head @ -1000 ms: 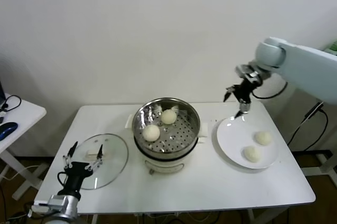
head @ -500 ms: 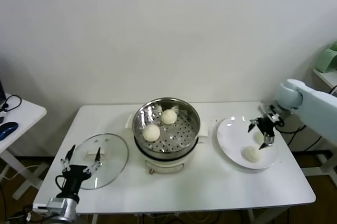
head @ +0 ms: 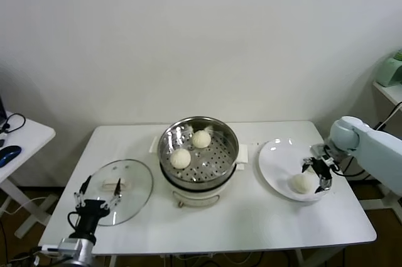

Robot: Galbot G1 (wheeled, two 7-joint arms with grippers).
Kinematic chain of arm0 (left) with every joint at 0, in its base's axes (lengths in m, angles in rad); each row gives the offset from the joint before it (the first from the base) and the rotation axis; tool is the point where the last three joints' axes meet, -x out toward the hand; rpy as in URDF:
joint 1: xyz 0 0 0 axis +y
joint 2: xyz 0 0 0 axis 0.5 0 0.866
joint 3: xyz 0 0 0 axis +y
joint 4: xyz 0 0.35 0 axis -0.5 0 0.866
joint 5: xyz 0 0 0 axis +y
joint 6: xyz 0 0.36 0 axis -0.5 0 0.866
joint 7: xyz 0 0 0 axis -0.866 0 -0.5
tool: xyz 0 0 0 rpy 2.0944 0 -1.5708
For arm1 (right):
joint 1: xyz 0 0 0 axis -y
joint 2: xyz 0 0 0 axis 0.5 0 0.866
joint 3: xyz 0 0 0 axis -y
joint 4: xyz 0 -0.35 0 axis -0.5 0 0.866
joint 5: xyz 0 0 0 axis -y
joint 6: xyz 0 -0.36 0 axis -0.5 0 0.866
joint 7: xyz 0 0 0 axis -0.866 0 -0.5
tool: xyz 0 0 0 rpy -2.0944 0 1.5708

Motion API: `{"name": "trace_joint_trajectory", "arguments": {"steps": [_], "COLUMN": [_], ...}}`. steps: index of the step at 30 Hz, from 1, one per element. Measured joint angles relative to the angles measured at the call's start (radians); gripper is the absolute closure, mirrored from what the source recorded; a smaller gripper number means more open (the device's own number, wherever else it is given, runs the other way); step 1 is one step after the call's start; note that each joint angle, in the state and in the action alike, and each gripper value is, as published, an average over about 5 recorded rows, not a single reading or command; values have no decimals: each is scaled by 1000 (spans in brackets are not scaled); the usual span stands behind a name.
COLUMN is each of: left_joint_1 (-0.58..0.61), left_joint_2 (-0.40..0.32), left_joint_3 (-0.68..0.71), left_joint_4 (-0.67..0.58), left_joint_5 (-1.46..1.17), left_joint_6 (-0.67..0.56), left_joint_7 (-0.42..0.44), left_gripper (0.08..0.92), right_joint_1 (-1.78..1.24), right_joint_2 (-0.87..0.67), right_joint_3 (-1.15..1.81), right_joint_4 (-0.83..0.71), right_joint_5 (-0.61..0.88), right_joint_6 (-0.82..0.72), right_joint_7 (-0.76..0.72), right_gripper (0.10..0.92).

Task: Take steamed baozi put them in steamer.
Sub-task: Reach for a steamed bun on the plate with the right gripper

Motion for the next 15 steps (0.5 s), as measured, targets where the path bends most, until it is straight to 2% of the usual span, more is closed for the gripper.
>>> {"name": "trace_joint_trajectory", "arguments": {"steps": [15], "left_joint_1": [2], "left_joint_2": [-1], "left_joint_3": [1], "left_joint_4": [11], "left_joint_5": [2], "left_joint_6": [-7], "left_joint_7": [1], "left_gripper": [177], "right_joint_1": [-42], "right_joint_2": [45], "right_joint_3": [36], "right_joint_4": [-42], "right_joint_5": [-38], "right_joint_6": [4], "right_joint_7": [40], "right_gripper": [203]}}
